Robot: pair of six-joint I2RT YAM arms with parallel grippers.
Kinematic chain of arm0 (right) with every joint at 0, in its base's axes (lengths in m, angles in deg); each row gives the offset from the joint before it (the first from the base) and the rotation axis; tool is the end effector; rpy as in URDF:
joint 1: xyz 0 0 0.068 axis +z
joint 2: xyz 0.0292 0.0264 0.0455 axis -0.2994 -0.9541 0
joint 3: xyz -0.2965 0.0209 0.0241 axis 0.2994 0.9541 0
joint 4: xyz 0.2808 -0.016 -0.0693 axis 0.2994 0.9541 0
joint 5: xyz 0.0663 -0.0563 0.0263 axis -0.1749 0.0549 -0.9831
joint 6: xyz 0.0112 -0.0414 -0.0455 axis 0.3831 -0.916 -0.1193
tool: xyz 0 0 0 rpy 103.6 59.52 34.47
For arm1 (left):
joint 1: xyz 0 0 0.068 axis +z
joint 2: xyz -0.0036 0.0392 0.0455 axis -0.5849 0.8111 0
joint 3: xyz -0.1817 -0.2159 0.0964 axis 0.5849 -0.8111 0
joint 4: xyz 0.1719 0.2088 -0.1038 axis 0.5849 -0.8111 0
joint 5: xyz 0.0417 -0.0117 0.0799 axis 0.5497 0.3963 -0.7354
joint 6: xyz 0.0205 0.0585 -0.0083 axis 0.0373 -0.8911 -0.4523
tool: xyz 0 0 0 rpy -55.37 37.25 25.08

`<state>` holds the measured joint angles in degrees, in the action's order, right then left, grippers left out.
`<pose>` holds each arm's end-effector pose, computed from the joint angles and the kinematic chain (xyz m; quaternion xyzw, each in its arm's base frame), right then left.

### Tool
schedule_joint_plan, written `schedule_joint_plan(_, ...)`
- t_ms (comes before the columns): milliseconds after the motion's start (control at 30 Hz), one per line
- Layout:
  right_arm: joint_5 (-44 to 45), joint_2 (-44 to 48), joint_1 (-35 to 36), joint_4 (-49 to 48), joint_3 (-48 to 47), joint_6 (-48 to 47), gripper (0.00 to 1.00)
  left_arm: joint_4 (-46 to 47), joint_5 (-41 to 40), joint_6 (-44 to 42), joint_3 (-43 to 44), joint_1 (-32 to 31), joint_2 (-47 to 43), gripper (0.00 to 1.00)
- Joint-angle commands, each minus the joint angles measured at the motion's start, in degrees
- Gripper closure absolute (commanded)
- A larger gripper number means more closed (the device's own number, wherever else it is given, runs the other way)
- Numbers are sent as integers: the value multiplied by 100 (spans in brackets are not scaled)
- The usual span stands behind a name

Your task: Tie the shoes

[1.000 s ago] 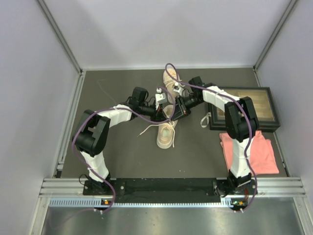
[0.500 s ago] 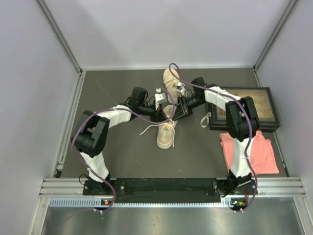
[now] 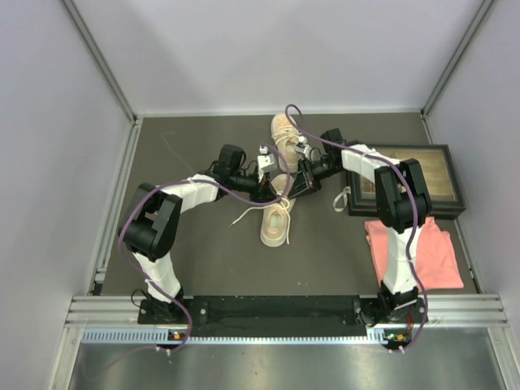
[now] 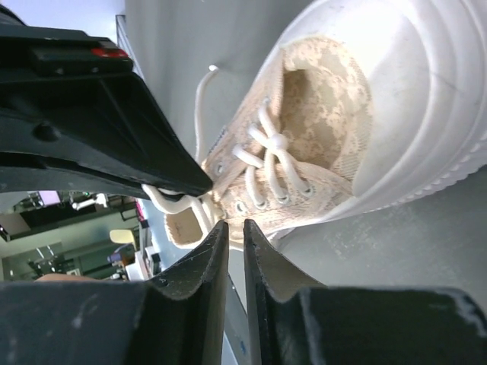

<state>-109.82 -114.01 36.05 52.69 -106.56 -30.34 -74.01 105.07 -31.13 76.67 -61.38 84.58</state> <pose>0.4163 0.1841 0.1718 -0.1666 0.8398 0.5160 0.0290 0.3546 -0.2140 0.1929 0.4864 0.6603 -0.4538 0.3486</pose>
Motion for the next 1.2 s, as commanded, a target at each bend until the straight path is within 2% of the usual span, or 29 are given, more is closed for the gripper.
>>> schedule_joint_plan(0, 31, -75, 158, 95, -112, -299, 85, 292, 27, -13, -41, 1, -282, 100)
schedule_joint_plan(133, -118, -119, 272, 262, -138, -450, 84, 301, 18, -13, -41, 1, -274, 100)
schedule_joint_plan(533, -496, -22, 281, 96, -103, -143, 75, 336, 18, 4, -50, 1, -265, 100)
schedule_joint_plan(1167, -224, -93, 413, 69, -156, -257, 73, 600, -8, 321, -129, 10, -221, 100)
